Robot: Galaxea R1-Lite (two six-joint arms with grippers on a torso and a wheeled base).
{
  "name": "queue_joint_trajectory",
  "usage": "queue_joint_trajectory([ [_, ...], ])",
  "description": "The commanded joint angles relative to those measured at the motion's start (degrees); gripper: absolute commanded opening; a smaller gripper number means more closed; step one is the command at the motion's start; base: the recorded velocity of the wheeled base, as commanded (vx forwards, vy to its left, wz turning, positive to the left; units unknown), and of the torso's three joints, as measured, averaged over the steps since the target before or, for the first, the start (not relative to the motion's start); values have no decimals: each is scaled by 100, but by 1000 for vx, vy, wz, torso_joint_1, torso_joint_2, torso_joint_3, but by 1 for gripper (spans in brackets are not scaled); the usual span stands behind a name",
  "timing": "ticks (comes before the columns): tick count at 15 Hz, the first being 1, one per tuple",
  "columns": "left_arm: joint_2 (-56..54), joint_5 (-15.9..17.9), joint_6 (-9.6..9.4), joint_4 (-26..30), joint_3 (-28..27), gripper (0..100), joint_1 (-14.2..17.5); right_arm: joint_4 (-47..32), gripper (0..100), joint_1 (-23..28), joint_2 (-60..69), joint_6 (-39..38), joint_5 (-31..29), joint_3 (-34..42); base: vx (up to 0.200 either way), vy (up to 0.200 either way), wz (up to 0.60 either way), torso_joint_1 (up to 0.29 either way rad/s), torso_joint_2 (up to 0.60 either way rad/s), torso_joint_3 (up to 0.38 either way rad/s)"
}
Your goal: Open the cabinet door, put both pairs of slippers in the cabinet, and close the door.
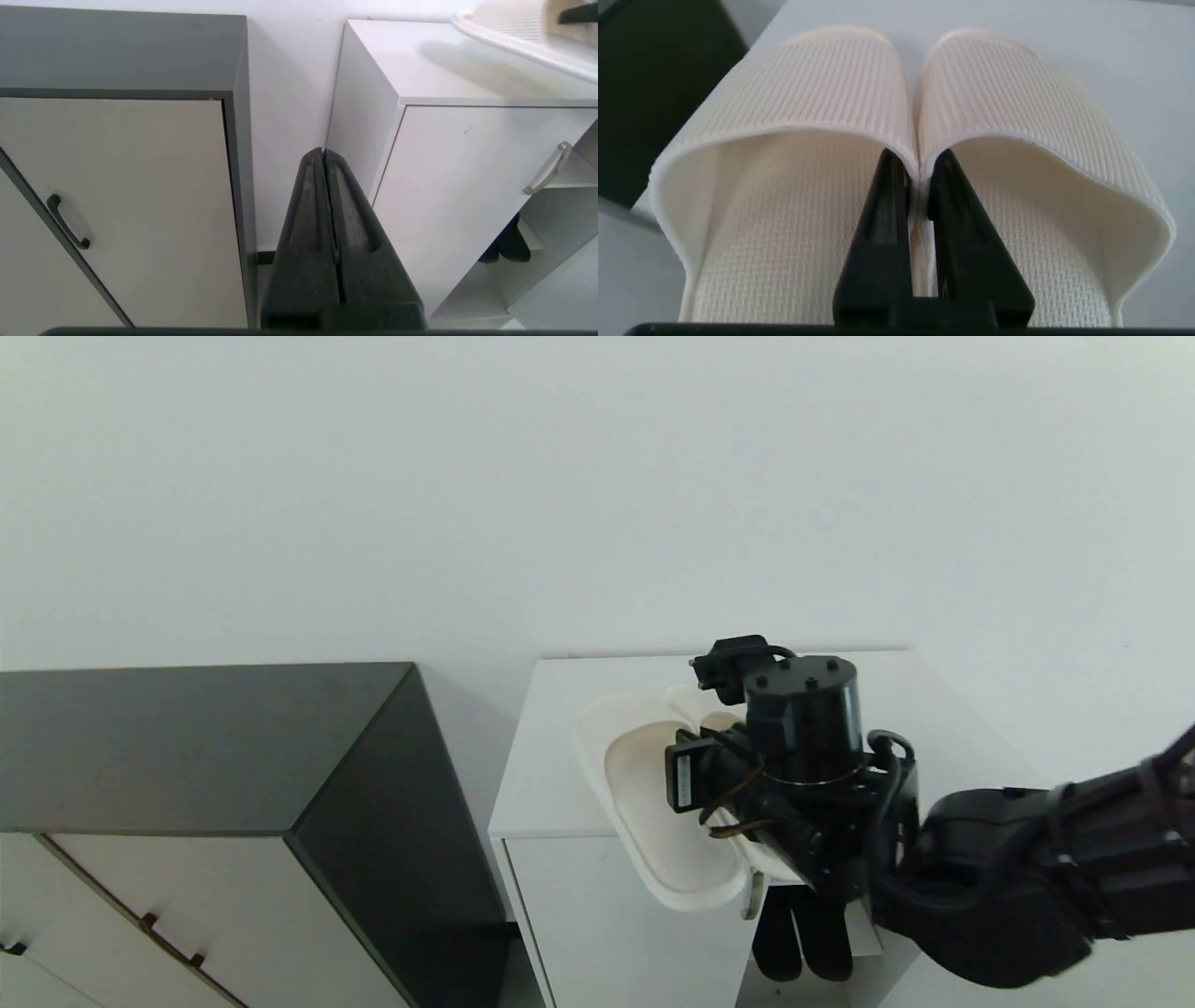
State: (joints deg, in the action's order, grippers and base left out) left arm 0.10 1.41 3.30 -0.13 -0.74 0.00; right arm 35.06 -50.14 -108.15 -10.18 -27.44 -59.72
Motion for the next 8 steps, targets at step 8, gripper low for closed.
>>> queue_joint_trajectory([
  [8,-1,-1,-5,-4,-5,0,0,115,0,-216,1068,-116,213,1217,0,0,0,0,0,0],
])
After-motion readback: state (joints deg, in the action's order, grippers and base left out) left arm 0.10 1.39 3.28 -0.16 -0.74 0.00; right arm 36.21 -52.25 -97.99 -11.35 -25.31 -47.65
